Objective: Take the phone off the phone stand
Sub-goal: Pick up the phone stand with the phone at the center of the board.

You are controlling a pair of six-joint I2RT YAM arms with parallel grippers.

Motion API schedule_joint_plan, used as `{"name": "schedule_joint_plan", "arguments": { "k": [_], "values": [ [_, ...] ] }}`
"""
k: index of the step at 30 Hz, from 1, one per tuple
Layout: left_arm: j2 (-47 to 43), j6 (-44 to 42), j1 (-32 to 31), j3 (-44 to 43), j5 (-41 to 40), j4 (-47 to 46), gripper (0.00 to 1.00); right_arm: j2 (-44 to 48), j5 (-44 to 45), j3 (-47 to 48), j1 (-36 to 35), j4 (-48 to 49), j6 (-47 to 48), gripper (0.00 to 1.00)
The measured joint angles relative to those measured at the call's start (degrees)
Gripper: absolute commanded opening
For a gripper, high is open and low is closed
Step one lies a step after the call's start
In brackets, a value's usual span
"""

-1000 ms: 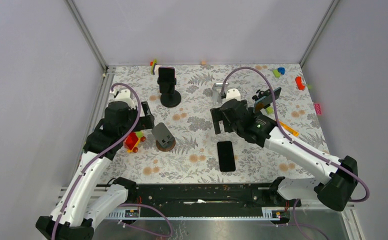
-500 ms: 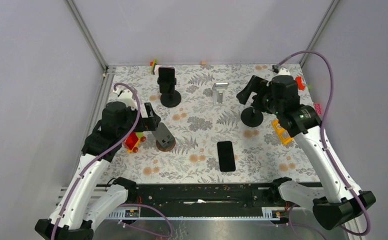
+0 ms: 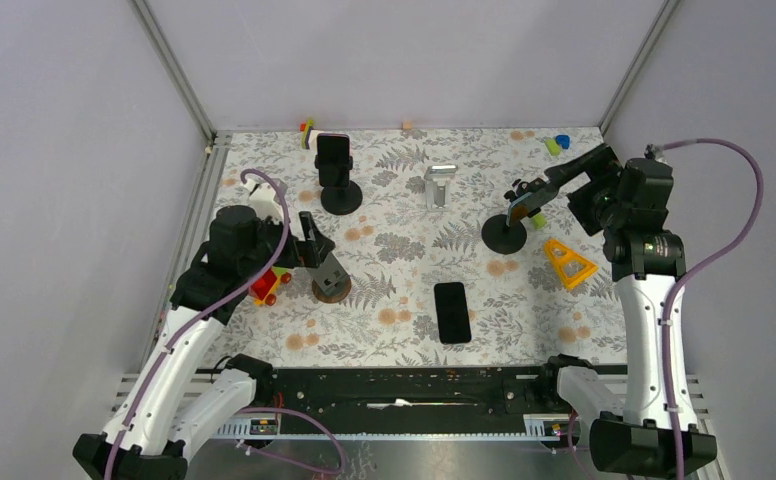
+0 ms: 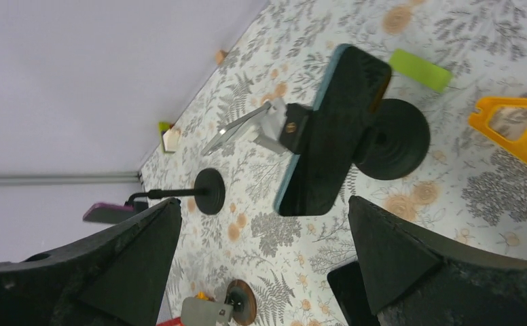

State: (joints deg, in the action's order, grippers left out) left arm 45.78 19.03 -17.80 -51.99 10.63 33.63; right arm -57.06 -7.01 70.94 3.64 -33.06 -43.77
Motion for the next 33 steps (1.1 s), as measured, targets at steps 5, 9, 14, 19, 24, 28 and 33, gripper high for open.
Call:
{"name": "schedule_joint_plan", "arguments": {
  "k": [5, 9, 14, 19, 24, 28, 33],
  "values": [
    [-0.1, -1.2, 0.0, 1.5, 3.8, -0.8, 0.99, 0.8, -0.2, -4.7, 4.3, 0.7, -1.6, 0.99],
    [-0.1, -1.4, 0.0, 1.6, 5.6, -1.9, 0.99, 0.9, -0.2, -7.0, 4.5, 1.3, -1.7, 0.99],
    [-0.1, -1.6, 0.0, 1.9, 6.8, -2.7, 0.99, 1.2, -0.6, -11.1, 4.8, 4.7, -3.1, 0.99],
    [-0.5, -2.1, 0.0, 2.0, 7.1, -2.7, 0.99, 1.6, -1.2, -15.7, 4.9, 7.1, -4.3, 1.00],
    [-0.7, -2.1, 0.0, 2.0, 7.4, -2.9, 0.99, 1.7, -2.7, -18.1, 5.0, 11.4, -6.9, 1.00],
    [-0.7, -2.1, 0.0, 2.3, 7.7, -3.1, 0.99, 2.0, -4.0, -22.8, 5.0, 16.3, -10.4, 1.00],
    [-0.8, -2.2, 0.0, 3.0, 7.8, -3.3, 0.99, 2.0, -5.1, -27.0, 5.0, 20.8, -14.0, 1.00]
  ]
}}
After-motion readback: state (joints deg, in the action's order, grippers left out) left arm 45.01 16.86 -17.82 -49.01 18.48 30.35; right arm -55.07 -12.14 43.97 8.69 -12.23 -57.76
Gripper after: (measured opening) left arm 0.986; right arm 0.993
